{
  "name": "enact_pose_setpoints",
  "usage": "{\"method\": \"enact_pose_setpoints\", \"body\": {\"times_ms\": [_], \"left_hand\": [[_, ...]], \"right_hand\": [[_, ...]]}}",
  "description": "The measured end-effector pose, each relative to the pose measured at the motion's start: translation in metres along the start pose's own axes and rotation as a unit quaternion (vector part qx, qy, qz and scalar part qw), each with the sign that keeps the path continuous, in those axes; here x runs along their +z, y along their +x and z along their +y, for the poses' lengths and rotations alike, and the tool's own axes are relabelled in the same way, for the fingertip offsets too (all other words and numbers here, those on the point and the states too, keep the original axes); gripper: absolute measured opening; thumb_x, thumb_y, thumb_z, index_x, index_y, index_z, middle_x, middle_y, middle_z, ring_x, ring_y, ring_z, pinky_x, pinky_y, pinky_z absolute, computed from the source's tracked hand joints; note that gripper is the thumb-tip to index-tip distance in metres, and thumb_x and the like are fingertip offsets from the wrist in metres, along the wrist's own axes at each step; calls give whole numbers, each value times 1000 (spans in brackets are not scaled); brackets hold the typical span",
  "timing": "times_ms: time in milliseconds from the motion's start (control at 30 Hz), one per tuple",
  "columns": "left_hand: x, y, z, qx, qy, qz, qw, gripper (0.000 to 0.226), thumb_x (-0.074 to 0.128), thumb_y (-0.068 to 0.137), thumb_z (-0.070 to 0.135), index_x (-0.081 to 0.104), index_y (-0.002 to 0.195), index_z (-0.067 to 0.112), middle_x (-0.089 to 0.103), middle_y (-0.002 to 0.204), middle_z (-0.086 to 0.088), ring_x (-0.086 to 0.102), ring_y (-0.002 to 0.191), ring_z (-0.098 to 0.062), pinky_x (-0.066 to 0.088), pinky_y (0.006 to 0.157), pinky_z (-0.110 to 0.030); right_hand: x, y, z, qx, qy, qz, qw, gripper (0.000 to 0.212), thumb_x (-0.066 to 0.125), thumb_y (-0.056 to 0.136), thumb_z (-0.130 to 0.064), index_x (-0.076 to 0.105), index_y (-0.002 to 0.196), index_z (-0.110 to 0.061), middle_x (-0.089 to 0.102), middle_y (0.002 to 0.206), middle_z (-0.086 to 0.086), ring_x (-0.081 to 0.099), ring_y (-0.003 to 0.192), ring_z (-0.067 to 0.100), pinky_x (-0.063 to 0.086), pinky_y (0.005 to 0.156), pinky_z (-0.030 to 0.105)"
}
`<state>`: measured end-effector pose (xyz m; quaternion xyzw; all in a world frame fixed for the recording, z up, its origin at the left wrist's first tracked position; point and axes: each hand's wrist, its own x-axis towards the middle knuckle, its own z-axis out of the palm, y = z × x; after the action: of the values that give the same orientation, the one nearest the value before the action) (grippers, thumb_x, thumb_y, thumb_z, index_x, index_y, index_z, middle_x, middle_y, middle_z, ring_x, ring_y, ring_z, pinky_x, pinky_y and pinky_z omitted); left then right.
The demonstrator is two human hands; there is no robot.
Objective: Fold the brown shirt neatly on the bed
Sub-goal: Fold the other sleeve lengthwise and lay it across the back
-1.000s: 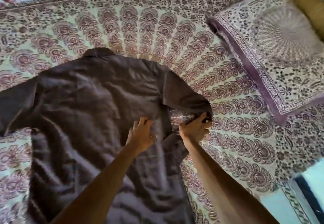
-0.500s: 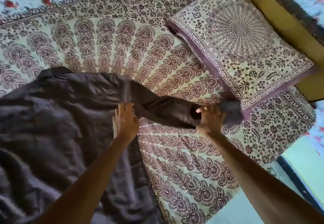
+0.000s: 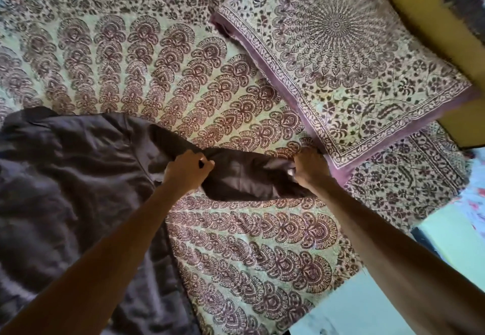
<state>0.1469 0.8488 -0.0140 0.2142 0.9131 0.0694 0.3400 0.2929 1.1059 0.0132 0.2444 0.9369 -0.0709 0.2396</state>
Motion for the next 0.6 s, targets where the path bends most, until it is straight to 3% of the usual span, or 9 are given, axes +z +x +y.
{"method": "enact_pose_setpoints", "body": {"times_ms": [67,133,167,300,433,533,600], "left_hand": [[-1,0,7,9,15,6,1000,40,50,91,50,61,115,20,54,115,-12,58,108,-35,49,90,-46],[1,0,14,23,24,-12,999,48,55,90,43,50,129,15,48,125,-15,52,116,-37,47,93,-49],[4,0,19,30,16,-14,999,53,56,90,41,44,135,15,44,131,-16,49,120,-38,46,95,-51],[15,3,38,57,-49,3,997,75,55,91,46,17,151,25,18,158,-10,25,142,-38,32,108,-60],[28,11,50,83,-61,23,994,79,52,92,45,4,154,31,-2,163,-4,2,149,-34,15,114,-62],[33,15,54,77,-66,35,994,73,48,95,40,6,154,29,-1,163,-4,4,149,-33,16,115,-60],[31,17,55,80,-72,80,991,66,47,97,30,12,154,24,10,162,-9,16,146,-36,26,112,-59]], "right_hand": [[-19,-1,7,-16,42,52,998,36,71,85,-31,62,109,-7,62,111,9,59,102,23,51,89,38],[-42,-3,14,-14,63,70,995,40,62,92,-30,53,124,-7,57,81,-1,57,68,15,47,58,27],[-54,-3,18,-15,52,69,996,41,58,95,-32,50,128,-10,54,73,-3,53,59,13,42,52,24],[-86,7,40,-28,-35,70,997,35,58,93,-42,58,117,-16,65,84,3,55,68,18,41,61,26],[-96,17,50,-5,-94,77,993,30,64,88,-43,64,96,-14,57,72,0,51,63,16,41,62,26],[-96,22,49,29,-111,76,990,19,63,93,-29,60,87,-11,49,65,-1,47,65,17,40,75,33],[-97,26,51,50,-77,64,994,21,65,91,-32,59,90,-12,43,61,-3,49,66,18,39,70,32]]}}
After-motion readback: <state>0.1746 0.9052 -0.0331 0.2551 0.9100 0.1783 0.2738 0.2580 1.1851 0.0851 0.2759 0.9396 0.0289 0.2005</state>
